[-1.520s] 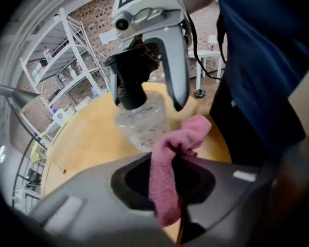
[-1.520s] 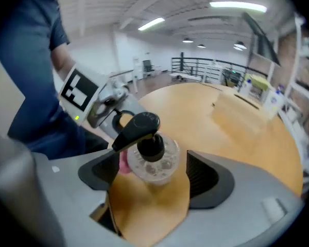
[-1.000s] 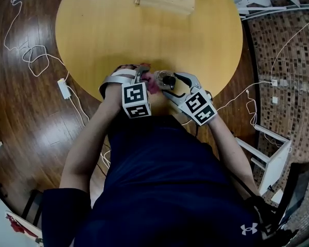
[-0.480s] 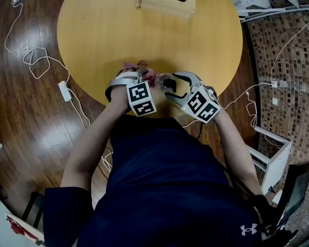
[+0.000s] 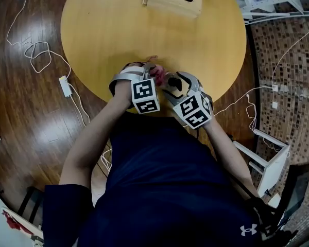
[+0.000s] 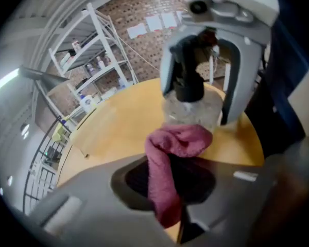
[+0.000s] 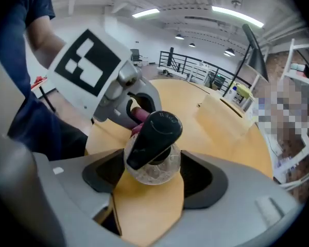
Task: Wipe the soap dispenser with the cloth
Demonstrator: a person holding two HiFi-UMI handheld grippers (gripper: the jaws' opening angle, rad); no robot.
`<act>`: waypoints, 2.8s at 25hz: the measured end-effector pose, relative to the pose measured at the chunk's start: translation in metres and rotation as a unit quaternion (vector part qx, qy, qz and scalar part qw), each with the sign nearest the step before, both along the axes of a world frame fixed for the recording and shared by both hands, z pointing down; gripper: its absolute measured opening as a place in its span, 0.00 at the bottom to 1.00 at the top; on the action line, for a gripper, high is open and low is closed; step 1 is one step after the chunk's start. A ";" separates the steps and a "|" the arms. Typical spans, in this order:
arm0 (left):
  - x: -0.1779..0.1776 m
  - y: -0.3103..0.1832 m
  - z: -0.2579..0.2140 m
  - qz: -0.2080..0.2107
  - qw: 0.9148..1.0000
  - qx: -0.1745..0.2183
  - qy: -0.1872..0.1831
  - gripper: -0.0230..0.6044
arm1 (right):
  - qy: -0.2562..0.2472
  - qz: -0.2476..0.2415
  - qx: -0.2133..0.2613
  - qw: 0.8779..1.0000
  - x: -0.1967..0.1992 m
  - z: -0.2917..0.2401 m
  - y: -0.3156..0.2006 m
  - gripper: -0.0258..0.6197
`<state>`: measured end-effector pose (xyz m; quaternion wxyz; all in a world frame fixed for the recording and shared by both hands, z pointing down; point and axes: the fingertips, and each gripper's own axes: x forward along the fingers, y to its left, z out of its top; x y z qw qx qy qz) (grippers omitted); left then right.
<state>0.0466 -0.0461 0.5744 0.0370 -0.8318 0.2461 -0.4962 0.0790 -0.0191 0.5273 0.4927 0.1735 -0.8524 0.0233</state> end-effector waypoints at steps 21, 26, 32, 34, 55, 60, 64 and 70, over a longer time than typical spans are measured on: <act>0.003 0.045 0.035 0.044 0.996 -0.062 -0.053 0.15 | -0.111 0.086 -0.070 0.988 0.000 -0.009 0.004 0.63; 0.019 0.062 -0.011 -0.004 0.989 -0.112 0.101 0.15 | -0.070 0.051 -0.036 0.996 0.000 0.005 -0.002 0.63; -0.057 0.044 -0.031 -0.153 0.977 -0.079 0.129 0.15 | -0.124 0.086 -0.037 0.988 -0.014 0.018 -0.014 0.64; -0.080 0.049 -0.026 -0.206 0.964 -0.090 0.142 0.15 | -0.142 0.093 -0.012 0.985 -0.021 0.020 -0.020 0.64; -0.103 0.057 -0.038 -0.266 0.934 -0.110 0.210 0.15 | -0.135 0.070 0.043 0.987 -0.049 0.033 -0.021 0.63; -0.086 0.064 -0.034 -0.250 0.941 -0.115 0.196 0.15 | -0.160 0.070 0.031 0.984 -0.054 0.032 -0.019 0.62; -0.070 0.057 -0.027 -0.239 0.946 -0.119 0.183 0.15 | -0.195 0.096 0.013 0.976 -0.049 0.029 -0.027 0.62; -0.018 0.049 -0.014 -0.229 0.950 -0.122 0.172 0.15 | -0.327 0.258 -0.138 0.898 0.019 0.027 -0.050 0.61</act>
